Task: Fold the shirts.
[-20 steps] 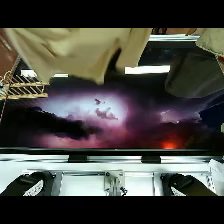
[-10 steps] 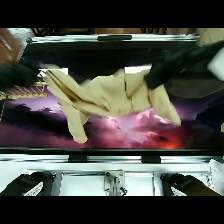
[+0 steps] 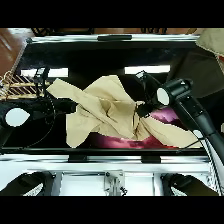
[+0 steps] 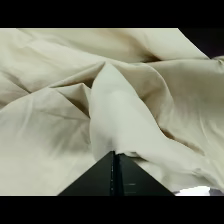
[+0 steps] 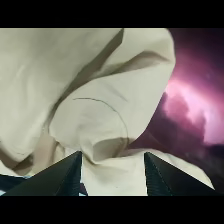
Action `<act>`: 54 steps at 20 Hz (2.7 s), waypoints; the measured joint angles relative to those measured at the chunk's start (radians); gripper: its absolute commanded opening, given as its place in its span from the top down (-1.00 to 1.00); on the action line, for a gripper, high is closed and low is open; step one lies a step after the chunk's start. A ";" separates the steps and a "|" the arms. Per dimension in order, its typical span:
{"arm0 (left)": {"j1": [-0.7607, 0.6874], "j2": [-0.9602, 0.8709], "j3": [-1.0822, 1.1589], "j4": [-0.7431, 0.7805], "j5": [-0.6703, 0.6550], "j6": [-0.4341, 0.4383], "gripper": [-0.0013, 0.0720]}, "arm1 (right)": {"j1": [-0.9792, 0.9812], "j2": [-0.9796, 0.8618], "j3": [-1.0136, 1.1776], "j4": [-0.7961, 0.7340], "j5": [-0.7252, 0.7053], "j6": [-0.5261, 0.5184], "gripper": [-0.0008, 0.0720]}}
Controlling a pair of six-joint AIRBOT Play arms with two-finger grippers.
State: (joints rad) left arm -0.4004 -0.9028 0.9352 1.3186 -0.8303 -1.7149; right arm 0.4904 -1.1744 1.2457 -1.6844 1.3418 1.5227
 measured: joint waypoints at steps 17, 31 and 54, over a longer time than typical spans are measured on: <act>0.083 -0.016 -0.021 0.008 0.021 -0.003 0.84 | 0.340 -0.095 -0.199 0.091 -0.128 0.187 -0.80; 0.080 -0.021 -0.021 -0.021 0.020 0.003 0.84 | 0.378 -0.093 -0.138 -0.238 -0.271 0.447 0.77; -0.041 0.255 -0.079 0.016 -0.118 0.097 0.84 | 0.377 0.078 0.216 -0.030 0.032 0.424 0.77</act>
State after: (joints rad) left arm -0.4412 -0.6479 0.8558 1.3350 -0.9485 -1.6176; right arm 0.8677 -1.0966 1.4616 -1.7142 1.3739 1.9469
